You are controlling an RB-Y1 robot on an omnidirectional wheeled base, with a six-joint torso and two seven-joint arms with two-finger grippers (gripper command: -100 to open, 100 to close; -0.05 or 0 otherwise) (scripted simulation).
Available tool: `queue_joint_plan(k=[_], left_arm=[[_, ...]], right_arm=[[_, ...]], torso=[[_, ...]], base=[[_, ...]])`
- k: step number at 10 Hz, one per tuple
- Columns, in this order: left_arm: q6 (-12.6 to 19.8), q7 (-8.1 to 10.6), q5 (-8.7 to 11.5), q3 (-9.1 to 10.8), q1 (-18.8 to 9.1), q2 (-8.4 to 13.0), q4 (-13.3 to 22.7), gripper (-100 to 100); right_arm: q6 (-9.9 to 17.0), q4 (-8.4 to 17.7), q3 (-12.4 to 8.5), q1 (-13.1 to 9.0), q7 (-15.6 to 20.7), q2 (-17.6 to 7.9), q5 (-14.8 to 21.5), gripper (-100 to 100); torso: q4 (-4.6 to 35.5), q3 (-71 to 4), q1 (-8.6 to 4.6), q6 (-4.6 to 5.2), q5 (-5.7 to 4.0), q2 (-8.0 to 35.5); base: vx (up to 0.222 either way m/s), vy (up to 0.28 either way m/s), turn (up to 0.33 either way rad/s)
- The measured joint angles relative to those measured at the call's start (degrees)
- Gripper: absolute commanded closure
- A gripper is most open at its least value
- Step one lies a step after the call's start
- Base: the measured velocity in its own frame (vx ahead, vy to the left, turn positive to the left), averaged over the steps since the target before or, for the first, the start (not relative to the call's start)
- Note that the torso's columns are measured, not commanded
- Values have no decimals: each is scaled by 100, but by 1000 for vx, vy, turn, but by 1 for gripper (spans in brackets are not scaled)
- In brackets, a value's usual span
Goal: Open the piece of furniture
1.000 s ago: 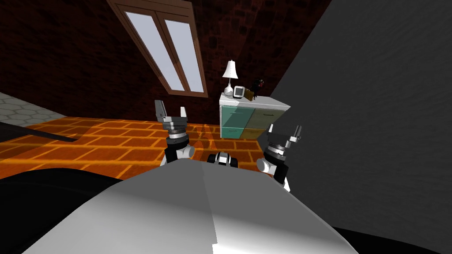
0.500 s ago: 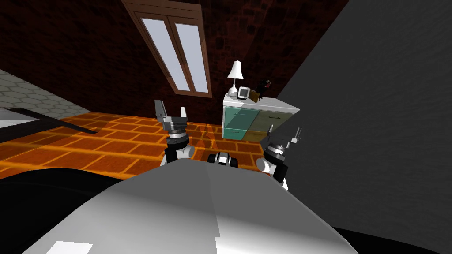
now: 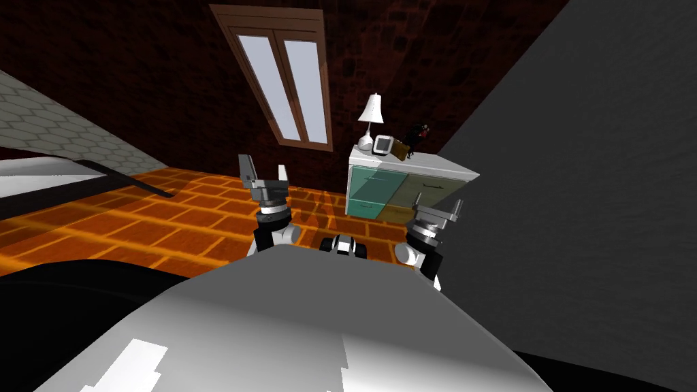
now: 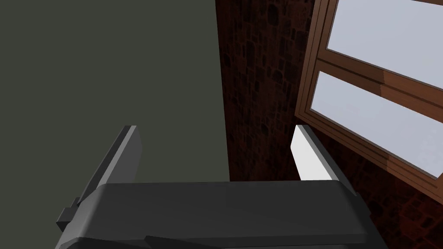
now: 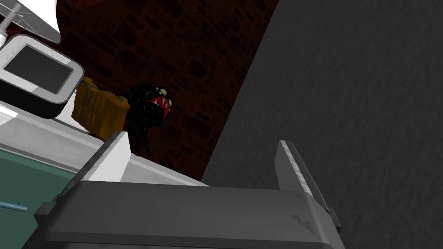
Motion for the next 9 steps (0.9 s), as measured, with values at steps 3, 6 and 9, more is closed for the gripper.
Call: queue_joint_plan(k=[3,6,9], left_arm=[[0,0,0,0,-1,0,0,0],[0,0,0,0,0,0,0,0],[0,0,0,0,0,0,0,0]], right_arm=[[-94,185,25,-46,-505,-35,-353,-100],[-122,301,38,-87,-1011,-54,-654,-100],[-136,399,41,-125,-1426,-71,-881,-100]], torso=[[2,3,-1,-4,0,4],[0,0,-1,1,0,1],[1,0,-1,-1,0,1]], base=[[37,-12,132],[34,-8,100],[33,-11,162]])
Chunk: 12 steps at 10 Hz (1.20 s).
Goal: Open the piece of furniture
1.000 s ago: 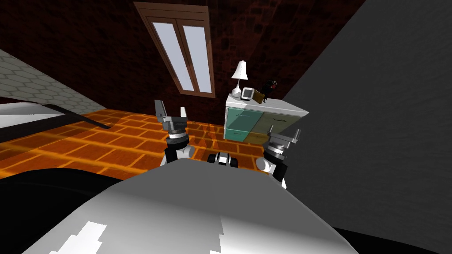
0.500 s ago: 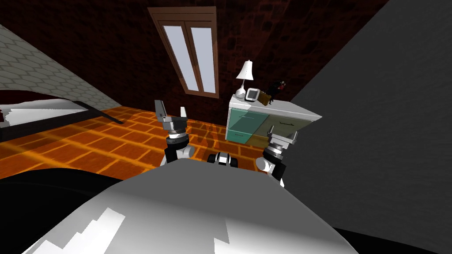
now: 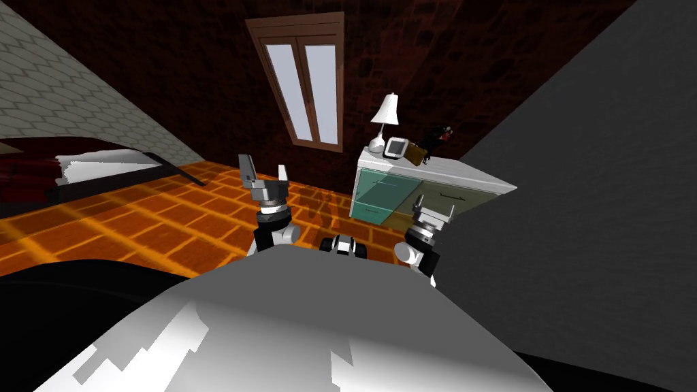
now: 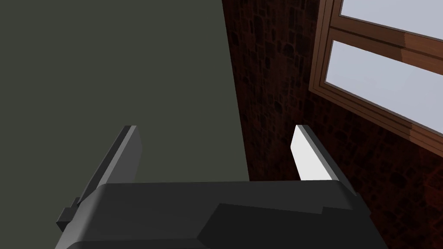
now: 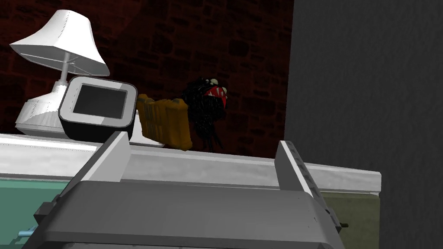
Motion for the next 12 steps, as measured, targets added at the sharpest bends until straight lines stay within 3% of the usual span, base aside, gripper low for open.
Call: queue_joint_plan(k=[12], left_arm=[[0,0,0,0,0,0,0,0]], right_arm=[[-82,682,69,-217,-1869,-70,-1206,-100]], torso=[[0,1,-2,-4,-1,1]], base=[[33,-14,137]])
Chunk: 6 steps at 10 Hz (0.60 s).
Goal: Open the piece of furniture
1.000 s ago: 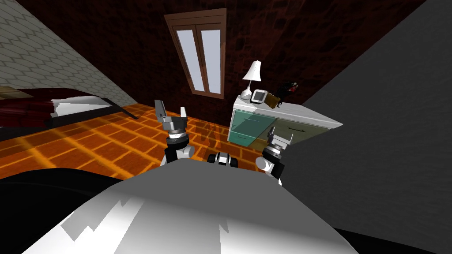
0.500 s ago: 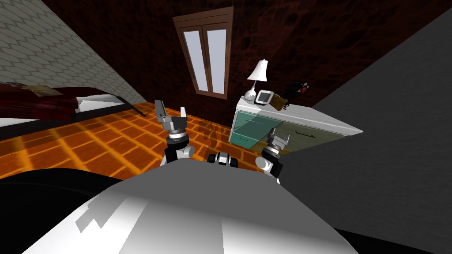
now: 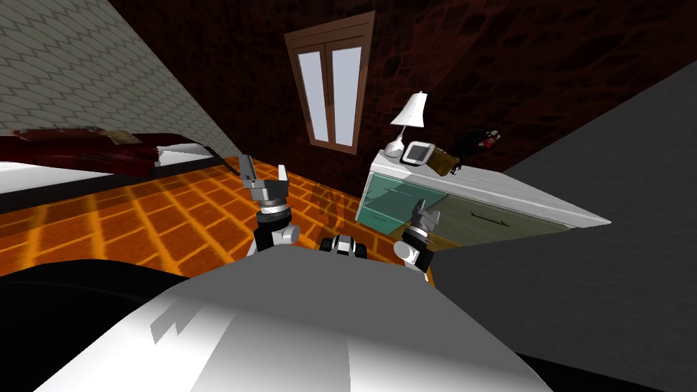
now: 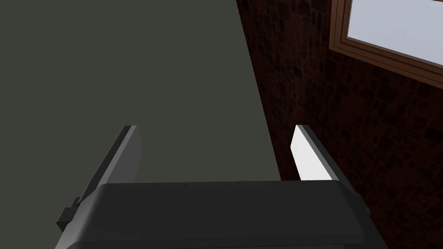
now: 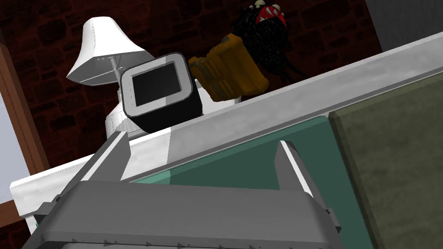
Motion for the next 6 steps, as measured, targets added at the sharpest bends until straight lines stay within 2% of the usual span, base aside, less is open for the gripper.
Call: queue_joint_plan(k=[3,6], left_arm=[[0,0,0,0,1,0,0,0],[0,0,0,0,1,0,0,0]], right_arm=[[-23,166,40,-45,-493,13,-263,-100],[-29,307,57,-83,-898,7,-482,-100]], torso=[[0,-1,3,4,1,0],[2,3,4,5,2,7]], base=[[35,-20,153],[20,-11,92]])
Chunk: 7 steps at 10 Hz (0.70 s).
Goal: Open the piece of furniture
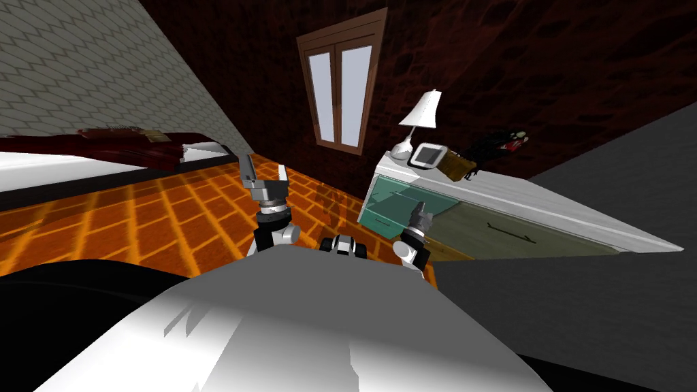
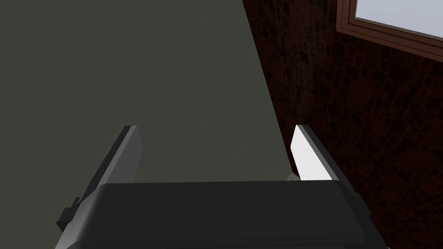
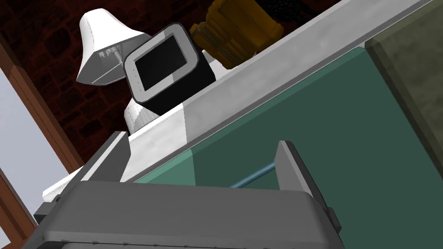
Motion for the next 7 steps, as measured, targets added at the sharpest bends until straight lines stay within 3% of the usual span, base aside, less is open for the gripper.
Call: queue_joint_plan(k=[7], left_arm=[[0,0,0,0,0,0,0,0]], right_arm=[[-38,462,47,-120,-1072,-57,-649,-100]], torso=[[-1,-3,-3,-4,-1,-7]], base=[[27,-17,130]])
